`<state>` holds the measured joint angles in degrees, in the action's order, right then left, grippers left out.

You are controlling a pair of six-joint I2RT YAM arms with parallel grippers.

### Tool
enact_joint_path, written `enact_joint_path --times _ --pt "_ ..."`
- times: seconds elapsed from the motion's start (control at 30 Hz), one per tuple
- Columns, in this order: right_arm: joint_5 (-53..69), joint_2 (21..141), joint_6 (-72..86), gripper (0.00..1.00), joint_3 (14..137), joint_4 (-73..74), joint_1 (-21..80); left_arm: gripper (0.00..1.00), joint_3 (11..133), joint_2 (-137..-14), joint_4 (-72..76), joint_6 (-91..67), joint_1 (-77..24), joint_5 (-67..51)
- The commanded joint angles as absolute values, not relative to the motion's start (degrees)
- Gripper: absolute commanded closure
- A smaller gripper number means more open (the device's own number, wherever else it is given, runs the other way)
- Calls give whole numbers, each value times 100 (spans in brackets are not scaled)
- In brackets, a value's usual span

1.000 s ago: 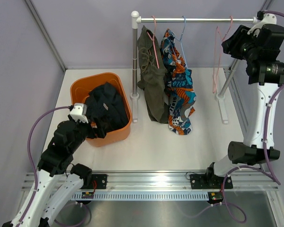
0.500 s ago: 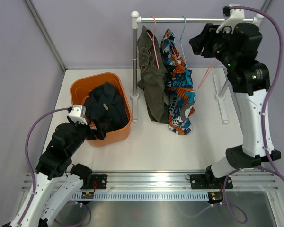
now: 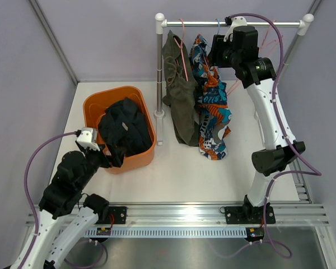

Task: Remove the shorts from the hanger

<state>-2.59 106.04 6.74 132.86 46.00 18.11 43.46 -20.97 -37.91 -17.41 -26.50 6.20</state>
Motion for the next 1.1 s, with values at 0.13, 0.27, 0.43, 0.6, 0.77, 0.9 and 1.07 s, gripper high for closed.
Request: enact_joint_path --times 0.13,0.27,0.43,0.6,0.77,0.9,1.07 --pt "-668 10521 527 42 12842 3228 1881 1 4342 -1960 -3665 -1775 -2751 800" --pt "-729 10441 580 42 12480 2786 1872 1 4333 -1934 -3665 -1784 -2804 826" --pt "-756 10661 597 45 12551 2594 1872 1 4333 -1916 -3674 -1793 -2856 861" --pt "-835 10486 685 45 12121 2145 1872 1 4333 -1881 -3674 -1802 -2900 905" --pt "-905 10170 738 45 11567 1504 1890 1 4324 -1881 -3683 -1802 -2935 923" --pt "-967 10134 729 46 11338 1213 1898 1 4324 -1872 -3683 -1802 -2953 932" --pt "-993 9985 747 49 11084 880 1898 1 4324 -1872 -3683 -1811 -2988 958"
